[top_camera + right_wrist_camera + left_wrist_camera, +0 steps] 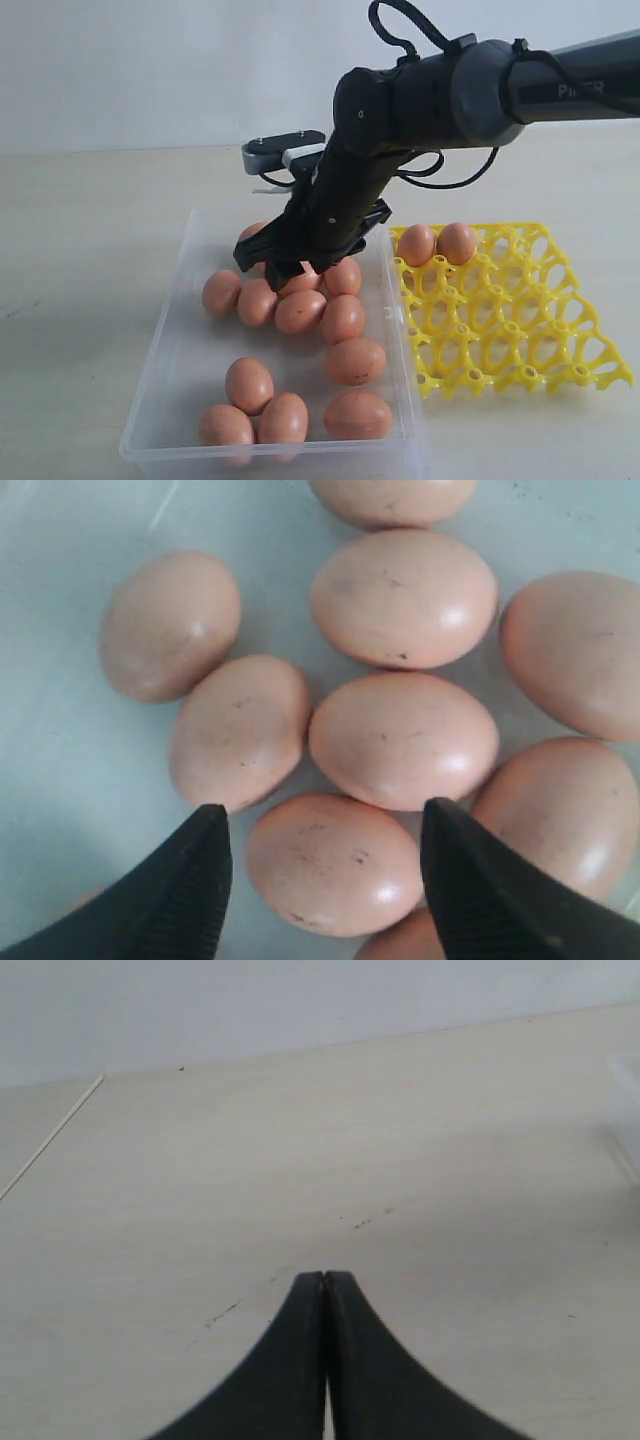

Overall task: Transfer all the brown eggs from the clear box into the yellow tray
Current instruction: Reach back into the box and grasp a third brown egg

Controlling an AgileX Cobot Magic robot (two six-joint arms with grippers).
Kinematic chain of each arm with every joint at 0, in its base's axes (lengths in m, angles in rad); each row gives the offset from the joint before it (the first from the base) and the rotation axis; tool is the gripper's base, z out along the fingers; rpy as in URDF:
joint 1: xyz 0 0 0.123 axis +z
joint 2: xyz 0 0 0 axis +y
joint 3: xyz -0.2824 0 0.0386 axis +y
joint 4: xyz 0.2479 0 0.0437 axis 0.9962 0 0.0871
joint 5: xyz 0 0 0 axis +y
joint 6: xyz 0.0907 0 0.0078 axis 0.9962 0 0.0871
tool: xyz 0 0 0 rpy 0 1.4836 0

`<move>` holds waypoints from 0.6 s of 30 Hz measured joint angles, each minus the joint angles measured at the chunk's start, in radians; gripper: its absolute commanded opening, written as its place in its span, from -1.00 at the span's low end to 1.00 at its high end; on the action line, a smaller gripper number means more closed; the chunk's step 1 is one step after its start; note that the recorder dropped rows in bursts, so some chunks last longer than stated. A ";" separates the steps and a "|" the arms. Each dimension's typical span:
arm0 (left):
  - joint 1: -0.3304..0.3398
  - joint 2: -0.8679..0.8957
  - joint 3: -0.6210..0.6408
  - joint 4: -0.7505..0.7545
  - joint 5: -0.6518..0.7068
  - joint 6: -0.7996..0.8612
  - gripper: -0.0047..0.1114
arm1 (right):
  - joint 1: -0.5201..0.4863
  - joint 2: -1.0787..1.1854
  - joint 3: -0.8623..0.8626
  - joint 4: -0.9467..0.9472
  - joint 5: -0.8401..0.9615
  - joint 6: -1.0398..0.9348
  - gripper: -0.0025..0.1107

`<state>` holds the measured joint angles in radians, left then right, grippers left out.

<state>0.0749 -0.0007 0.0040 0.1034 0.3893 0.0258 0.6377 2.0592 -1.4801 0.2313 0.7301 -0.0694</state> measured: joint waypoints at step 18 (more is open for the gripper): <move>0.000 0.000 0.000 0.000 0.000 0.000 -0.92 | 0.042 0.137 -0.172 0.081 0.087 -0.029 0.01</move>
<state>0.0749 -0.0007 0.0040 0.1034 0.3893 0.0258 0.6796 2.1960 -1.6521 0.3122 0.8167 -0.0984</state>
